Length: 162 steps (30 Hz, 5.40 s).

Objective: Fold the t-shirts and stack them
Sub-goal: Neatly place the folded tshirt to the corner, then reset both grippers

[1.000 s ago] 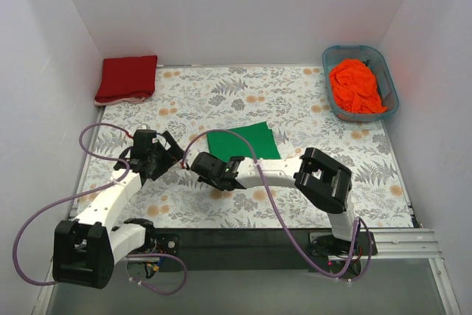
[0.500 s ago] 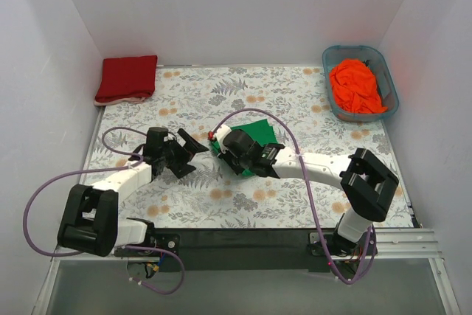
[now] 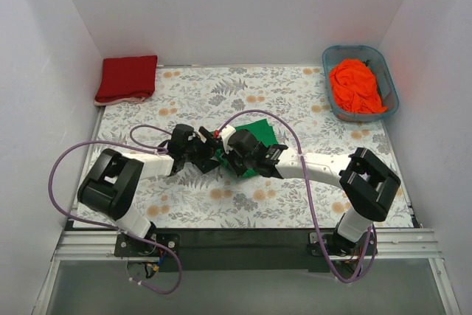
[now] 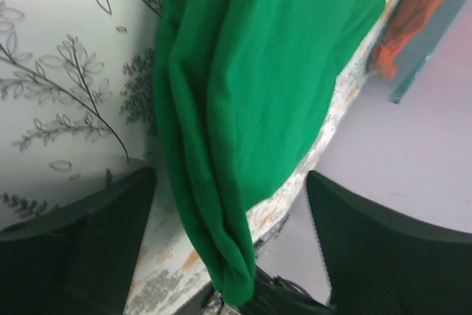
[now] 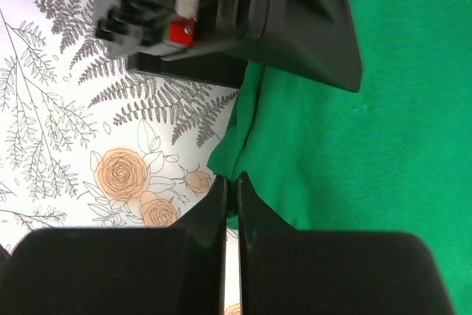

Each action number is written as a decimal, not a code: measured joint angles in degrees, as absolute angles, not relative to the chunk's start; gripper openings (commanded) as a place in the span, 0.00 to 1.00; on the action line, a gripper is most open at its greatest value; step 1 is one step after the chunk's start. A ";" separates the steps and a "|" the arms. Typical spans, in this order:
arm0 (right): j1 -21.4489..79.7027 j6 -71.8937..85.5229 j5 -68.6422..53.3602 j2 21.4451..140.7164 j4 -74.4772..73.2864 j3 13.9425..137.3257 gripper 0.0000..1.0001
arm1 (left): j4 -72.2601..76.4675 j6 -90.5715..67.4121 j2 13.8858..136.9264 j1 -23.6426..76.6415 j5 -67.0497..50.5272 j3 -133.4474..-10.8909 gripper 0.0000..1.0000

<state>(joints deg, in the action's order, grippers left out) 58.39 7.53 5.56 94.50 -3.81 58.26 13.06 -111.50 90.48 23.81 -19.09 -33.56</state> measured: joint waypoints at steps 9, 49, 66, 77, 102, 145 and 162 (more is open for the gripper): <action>57.98 8.80 4.16 94.43 -2.04 58.19 0.01 | 13.32 -110.15 95.83 25.26 -15.97 -34.92 0.00; 54.68 12.73 6.55 80.27 -12.34 42.22 0.86 | -15.27 -31.35 136.99 6.55 28.51 -115.04 0.00; 54.11 12.73 3.40 88.47 -17.12 48.95 0.85 | -14.74 -32.45 138.50 0.40 24.12 -124.46 0.00; 54.06 13.19 1.32 89.43 -18.09 49.21 0.84 | -14.72 -34.17 138.43 -2.85 23.03 -124.68 0.00; 54.02 12.45 -1.58 91.61 -17.98 51.40 0.83 | -14.55 -32.29 137.01 -6.31 22.09 -127.68 0.00; 54.00 10.48 -3.46 96.05 -18.24 56.10 0.82 | 3.29 -24.97 140.92 -12.32 21.54 -117.45 0.32; 49.78 12.53 3.75 92.14 -21.39 54.50 0.84 | 2.17 -38.70 129.91 -11.75 23.38 -104.68 0.91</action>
